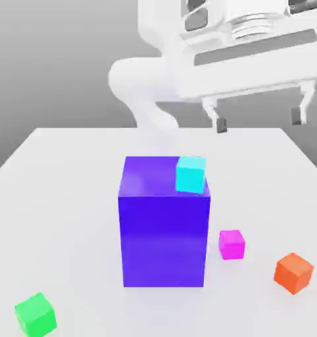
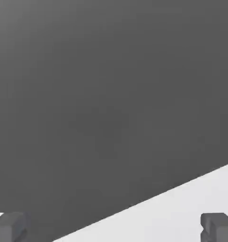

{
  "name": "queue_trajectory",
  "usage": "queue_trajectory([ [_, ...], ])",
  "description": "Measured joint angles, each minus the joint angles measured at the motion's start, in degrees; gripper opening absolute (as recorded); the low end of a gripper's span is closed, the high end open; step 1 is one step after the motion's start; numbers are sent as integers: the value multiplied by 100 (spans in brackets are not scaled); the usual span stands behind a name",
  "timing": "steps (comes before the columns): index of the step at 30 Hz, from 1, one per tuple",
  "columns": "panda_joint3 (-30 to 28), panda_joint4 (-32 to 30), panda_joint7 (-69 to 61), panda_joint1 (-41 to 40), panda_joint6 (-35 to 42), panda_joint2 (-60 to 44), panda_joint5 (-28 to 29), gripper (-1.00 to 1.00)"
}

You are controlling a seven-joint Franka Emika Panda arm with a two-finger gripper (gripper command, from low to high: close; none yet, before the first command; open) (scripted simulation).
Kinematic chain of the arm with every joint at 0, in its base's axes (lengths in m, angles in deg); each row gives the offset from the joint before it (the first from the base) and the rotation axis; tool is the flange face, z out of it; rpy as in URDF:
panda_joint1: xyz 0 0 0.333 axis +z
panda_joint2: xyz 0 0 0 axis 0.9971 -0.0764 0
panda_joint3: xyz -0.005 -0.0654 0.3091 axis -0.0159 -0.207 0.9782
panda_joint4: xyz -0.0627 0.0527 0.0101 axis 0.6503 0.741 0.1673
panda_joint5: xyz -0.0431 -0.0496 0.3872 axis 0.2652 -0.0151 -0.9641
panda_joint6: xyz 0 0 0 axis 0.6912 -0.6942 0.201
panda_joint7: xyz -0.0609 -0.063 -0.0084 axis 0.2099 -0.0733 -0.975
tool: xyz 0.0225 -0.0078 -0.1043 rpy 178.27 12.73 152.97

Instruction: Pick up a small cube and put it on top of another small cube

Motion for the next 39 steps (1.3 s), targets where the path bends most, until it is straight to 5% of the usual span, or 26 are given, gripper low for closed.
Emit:
queue_trajectory([
  [15, 1090, -1440, 3730, 157, -1190, -1375, -861, 0],
  [25, 1646, -2404, 6501, 126, -1557, -1501, -351, 0],
  [39, 1672, -2230, 5404, 663, -2070, -2049, -2131, 0],
])
